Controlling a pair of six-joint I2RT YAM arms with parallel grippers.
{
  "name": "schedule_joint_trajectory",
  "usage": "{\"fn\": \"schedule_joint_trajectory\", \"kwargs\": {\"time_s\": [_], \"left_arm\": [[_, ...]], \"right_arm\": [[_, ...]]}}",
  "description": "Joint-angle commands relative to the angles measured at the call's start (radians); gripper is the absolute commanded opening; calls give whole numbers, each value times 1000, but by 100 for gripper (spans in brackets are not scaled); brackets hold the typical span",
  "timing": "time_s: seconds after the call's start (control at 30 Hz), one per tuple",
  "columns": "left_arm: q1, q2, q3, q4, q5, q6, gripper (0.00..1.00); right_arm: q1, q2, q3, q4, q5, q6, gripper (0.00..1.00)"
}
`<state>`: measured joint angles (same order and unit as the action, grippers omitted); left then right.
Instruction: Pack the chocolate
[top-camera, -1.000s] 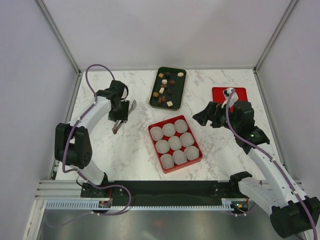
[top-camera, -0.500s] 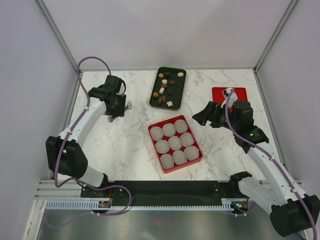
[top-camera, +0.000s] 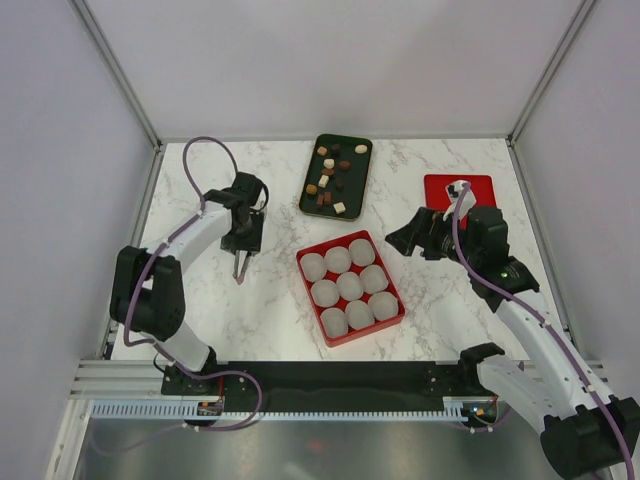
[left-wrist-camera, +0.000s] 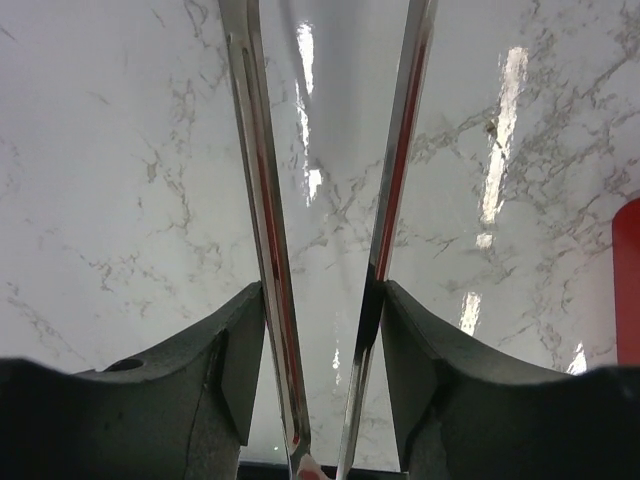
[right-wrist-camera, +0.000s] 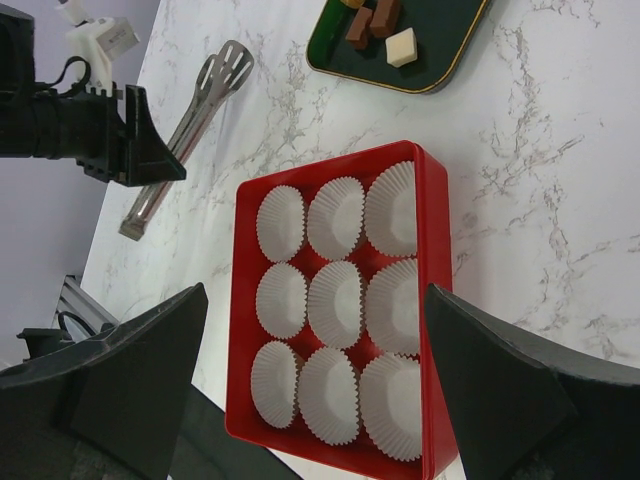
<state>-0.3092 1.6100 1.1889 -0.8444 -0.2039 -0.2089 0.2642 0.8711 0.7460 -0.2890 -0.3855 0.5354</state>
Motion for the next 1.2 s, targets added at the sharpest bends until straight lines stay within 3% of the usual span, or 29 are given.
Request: {"fn": "schedule_joint_trajectory", "kwargs": {"time_s": [0.0, 0.2, 0.6, 0.7, 0.9, 1.17], "left_arm": [[-25, 39, -23, 111, -18, -86, 57], [-24, 99, -68, 182, 40, -110, 61], [-8, 119, -144, 266, 77, -150, 83], [2, 103, -163, 280, 81, -153, 99], [19, 103, -178, 306, 130, -153, 98], [18, 113, -190, 324, 156, -149, 86]], "right_arm": [[0, -17, -5, 21, -19, 6, 98], [-2, -32, 7, 10, -18, -3, 98], [-2, -34, 15, -2, -12, -12, 98], [-2, -31, 21, -7, -12, -14, 98], [0, -29, 23, -9, -13, -12, 98], [-3, -37, 24, -10, -10, -5, 98]]}}
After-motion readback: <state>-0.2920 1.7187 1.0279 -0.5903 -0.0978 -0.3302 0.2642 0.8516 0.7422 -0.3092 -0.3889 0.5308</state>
